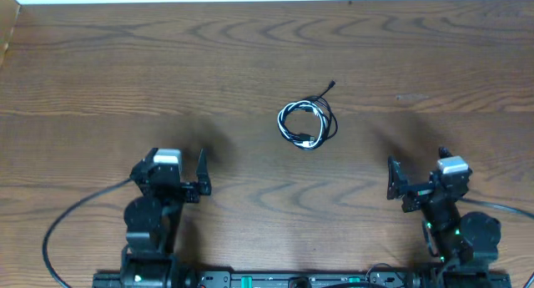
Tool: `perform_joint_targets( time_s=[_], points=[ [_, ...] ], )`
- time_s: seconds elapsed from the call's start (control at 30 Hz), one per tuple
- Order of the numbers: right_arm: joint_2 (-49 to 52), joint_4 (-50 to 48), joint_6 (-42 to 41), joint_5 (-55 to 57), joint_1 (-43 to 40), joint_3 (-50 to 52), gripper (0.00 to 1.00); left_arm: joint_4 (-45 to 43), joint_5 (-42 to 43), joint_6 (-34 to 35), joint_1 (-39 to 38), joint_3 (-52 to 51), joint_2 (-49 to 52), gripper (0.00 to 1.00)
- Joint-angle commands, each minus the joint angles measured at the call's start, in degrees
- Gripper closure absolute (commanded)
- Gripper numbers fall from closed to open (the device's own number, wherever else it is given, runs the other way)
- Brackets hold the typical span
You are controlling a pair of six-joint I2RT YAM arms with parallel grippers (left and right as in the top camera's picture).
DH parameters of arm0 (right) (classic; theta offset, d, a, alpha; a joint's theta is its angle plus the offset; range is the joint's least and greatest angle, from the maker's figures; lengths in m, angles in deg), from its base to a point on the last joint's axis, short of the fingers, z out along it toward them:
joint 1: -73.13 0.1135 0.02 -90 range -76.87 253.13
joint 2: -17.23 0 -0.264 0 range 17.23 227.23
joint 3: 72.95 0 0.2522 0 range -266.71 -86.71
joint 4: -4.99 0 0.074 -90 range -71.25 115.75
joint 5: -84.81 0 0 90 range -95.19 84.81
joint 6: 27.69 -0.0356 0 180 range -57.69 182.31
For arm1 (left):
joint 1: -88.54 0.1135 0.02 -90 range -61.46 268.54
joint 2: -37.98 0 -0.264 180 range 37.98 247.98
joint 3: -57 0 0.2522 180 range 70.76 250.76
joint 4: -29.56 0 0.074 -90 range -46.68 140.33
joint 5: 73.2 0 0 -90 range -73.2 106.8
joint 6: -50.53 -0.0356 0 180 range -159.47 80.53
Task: Untangle cables
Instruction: 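Move the left gripper forward and down onto the cable bundle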
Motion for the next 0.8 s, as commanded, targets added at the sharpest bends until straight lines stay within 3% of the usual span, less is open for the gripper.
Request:
perform_joint_targets(
  time_s=[0.0,0.43,0.77],
  points=[
    [4.0,1.6,0.3,-2.1,0.5,-4.7,0.01,0.9,3.9,0.5,0.3,6.3,6.2,0.02],
    [25.3,13.2,0.3,-3.5,0.5,-25.6,0.01,19.0,16.7,0.5,-0.9,36.0,36.0,0.02],
    [39.9,24.3,0.3,-5.3,0.5,-41.9,0.01,32.5,17.0,0.5,-9.4,58.7,59.1,0.02]
  ],
)
